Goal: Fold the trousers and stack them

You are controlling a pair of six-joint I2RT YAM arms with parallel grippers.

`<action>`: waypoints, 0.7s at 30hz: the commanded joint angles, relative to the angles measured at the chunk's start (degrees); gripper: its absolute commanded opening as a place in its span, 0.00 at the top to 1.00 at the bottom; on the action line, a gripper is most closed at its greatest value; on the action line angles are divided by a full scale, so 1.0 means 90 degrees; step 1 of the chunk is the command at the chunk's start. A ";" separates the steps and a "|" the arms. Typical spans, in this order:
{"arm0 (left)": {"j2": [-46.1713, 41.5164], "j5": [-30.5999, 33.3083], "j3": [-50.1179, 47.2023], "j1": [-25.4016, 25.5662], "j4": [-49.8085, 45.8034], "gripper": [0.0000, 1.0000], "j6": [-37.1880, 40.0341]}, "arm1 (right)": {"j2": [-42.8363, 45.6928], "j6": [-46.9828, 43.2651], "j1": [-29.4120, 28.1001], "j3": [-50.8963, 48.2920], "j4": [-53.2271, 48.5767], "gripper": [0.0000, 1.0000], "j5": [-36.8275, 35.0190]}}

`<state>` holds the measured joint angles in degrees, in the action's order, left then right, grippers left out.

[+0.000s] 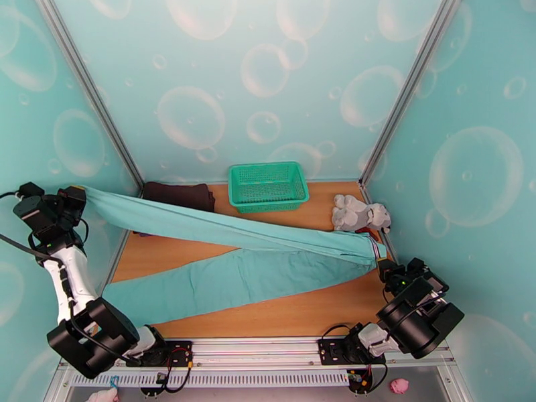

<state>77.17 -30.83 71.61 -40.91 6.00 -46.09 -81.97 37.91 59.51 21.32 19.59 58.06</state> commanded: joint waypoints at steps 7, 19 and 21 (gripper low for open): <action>-0.1531 0.2247 -0.1608 0.0067 -0.1180 1.00 0.0644 | -0.0077 0.0604 0.0361 -0.0360 0.1560 1.00 -0.0668; -0.1873 0.2632 -0.3641 -0.1178 -0.1098 1.00 0.0885 | -0.1302 0.1910 0.0371 -0.0976 0.4334 1.00 -0.0058; -0.1872 0.2481 -0.3634 -0.1201 -0.0984 1.00 0.0863 | -0.1614 0.2317 0.0371 -0.1033 0.5078 1.00 0.0082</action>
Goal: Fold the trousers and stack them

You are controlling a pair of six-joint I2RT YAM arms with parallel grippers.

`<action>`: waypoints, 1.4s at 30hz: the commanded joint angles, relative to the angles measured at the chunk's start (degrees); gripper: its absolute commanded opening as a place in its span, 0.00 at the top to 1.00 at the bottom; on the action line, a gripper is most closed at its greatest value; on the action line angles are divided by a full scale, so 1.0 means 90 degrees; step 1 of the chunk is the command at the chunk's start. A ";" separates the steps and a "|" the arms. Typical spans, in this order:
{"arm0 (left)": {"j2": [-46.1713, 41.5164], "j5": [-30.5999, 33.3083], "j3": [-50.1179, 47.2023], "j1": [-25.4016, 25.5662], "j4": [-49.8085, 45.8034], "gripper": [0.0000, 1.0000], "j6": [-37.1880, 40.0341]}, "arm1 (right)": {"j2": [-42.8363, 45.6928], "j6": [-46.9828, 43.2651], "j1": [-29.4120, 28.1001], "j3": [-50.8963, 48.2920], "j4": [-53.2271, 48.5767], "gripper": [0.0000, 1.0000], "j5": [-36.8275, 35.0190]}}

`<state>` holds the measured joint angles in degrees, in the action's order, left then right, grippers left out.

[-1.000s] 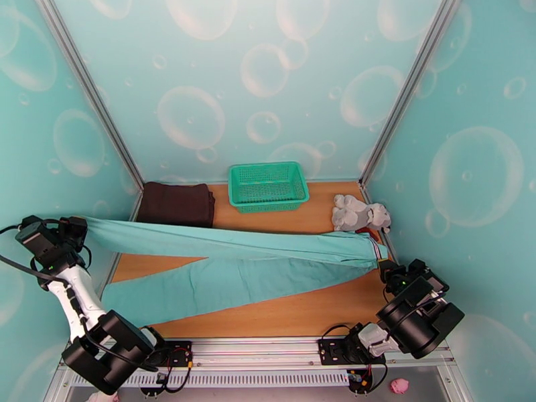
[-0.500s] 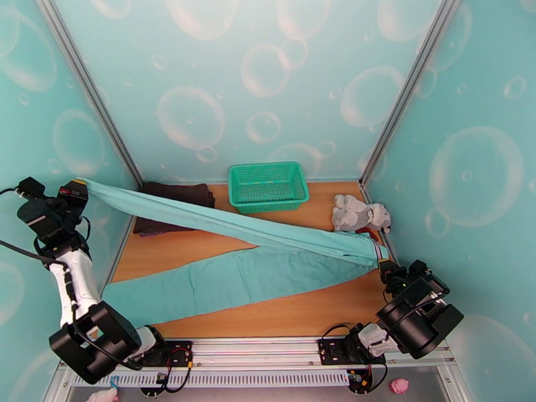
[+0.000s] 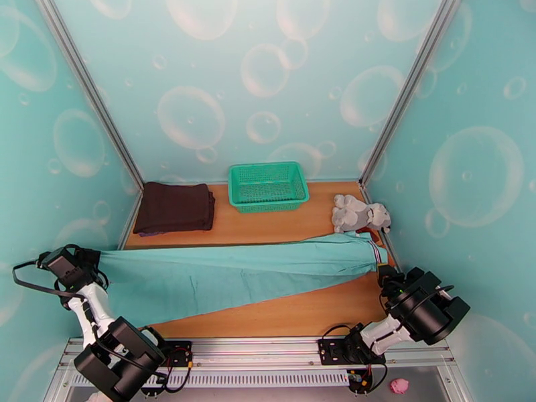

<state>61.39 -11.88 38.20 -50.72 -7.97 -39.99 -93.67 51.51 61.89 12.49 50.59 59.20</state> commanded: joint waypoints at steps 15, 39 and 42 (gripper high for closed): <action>-0.0483 0.0605 -0.0680 -0.0541 0.0053 0.80 -0.0354 | -0.0400 0.0737 -0.0020 0.0074 0.1292 1.00 -0.0022; -0.1954 -0.0084 -0.0277 0.2661 -0.1854 0.64 0.0908 | 0.4343 -0.2361 -0.2349 0.1571 -0.5028 0.01 -0.3026; -0.1556 0.0056 -0.0191 0.3705 -0.2228 0.65 0.0940 | 0.4563 -0.2714 -0.3773 0.1942 -0.5495 0.01 -0.3835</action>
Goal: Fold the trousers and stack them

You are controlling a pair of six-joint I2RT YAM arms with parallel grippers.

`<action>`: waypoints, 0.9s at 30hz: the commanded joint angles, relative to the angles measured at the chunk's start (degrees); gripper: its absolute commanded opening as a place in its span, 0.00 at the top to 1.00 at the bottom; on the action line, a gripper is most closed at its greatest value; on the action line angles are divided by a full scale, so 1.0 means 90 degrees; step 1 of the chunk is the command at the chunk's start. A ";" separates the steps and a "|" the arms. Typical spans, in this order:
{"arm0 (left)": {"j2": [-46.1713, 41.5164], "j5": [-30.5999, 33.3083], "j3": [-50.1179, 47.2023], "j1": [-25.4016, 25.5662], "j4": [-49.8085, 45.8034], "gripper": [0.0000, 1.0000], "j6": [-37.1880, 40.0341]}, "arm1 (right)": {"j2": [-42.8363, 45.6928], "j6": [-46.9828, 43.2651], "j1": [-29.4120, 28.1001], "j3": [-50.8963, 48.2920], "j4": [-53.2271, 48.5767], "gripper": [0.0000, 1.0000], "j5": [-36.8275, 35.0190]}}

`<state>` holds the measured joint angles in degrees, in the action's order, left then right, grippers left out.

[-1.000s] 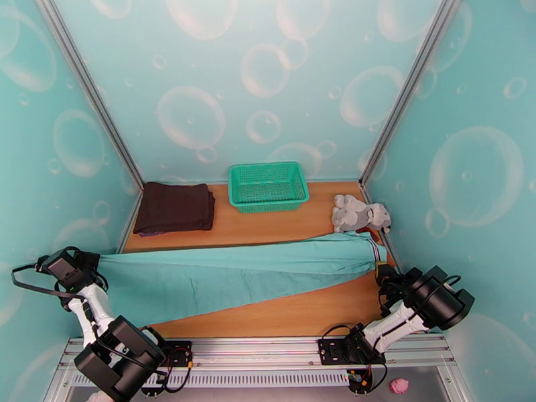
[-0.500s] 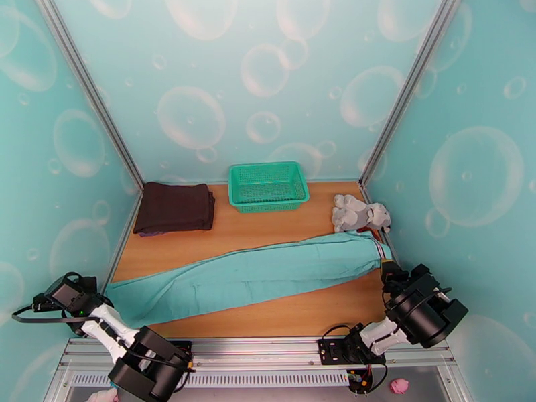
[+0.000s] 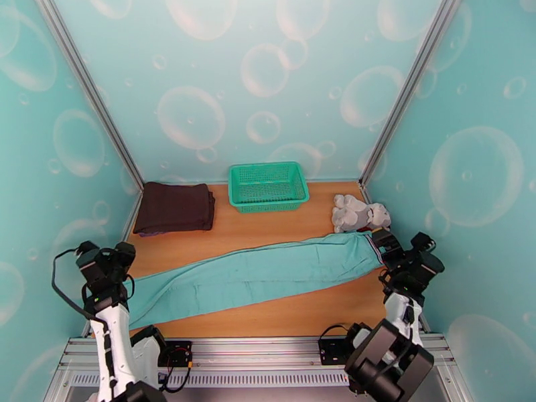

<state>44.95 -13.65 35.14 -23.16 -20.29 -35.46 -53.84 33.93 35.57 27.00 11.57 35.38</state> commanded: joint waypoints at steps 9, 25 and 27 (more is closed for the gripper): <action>0.0791 0.2543 0.0019 0.1421 -0.1273 0.58 -0.0966 | 0.0179 -0.1469 -0.2974 0.1571 -0.2589 0.01 -0.2859; 0.2055 0.3195 -0.0077 0.1230 -0.1724 0.53 -0.2006 | -0.1613 -0.1665 -0.6270 0.2221 -0.2298 0.01 -0.2632; 0.2203 0.3173 -0.0171 0.1050 -0.1616 0.53 -0.2014 | -0.2553 -0.1544 -0.6943 0.2248 -0.1687 0.01 -0.2044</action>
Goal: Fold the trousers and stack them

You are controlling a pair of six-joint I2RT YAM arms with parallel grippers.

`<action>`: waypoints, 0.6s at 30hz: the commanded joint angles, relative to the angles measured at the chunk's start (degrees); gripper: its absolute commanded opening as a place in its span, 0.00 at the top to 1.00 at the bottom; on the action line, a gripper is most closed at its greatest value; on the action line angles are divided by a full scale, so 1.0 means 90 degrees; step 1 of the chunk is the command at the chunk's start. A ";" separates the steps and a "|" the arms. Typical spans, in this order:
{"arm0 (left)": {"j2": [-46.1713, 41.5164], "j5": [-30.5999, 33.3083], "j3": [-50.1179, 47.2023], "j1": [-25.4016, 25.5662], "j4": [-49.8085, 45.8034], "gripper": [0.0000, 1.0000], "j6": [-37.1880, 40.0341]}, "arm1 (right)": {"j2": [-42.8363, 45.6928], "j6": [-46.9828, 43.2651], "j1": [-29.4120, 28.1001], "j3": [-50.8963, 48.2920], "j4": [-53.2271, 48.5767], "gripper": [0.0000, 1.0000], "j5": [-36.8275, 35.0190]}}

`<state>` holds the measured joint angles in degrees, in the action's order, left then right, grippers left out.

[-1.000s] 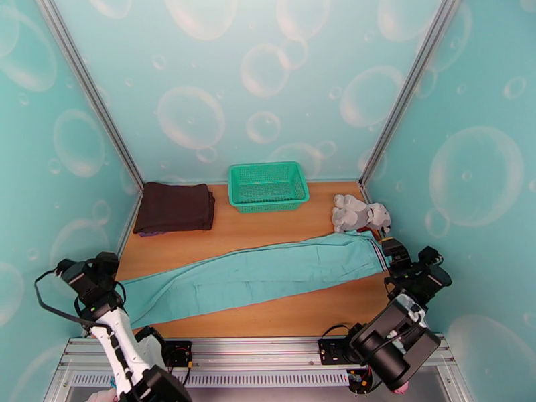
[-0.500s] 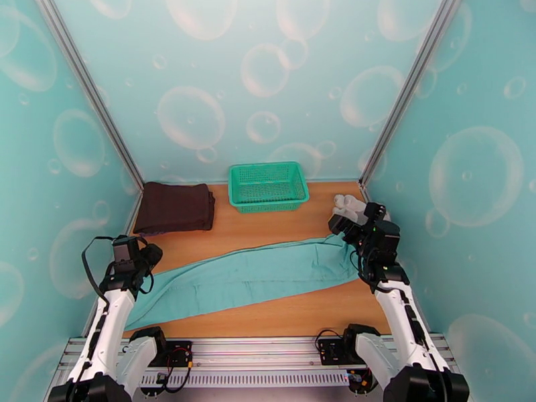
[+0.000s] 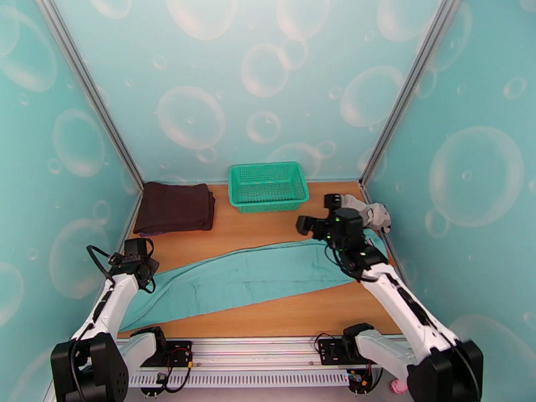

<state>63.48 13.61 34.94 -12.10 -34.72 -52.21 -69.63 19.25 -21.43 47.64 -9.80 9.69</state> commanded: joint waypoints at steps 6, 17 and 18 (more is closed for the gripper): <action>0.0625 0.0068 -0.0384 -0.0641 0.0453 0.53 -0.0367 | -0.2692 0.0280 -0.1928 0.0525 0.1654 0.01 0.1543; 0.1412 0.0153 -0.0483 -0.1356 0.1700 0.54 -0.0147 | -0.3467 0.0189 -0.2191 0.0560 0.2250 0.01 0.1199; 0.1509 0.0165 -0.0451 -0.1360 0.1784 0.54 -0.0147 | -0.3375 0.0130 -0.2197 0.0482 0.2417 0.01 0.1035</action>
<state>74.41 14.13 30.44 -23.66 -23.27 -54.00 -101.36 20.88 -41.25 53.21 6.81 21.98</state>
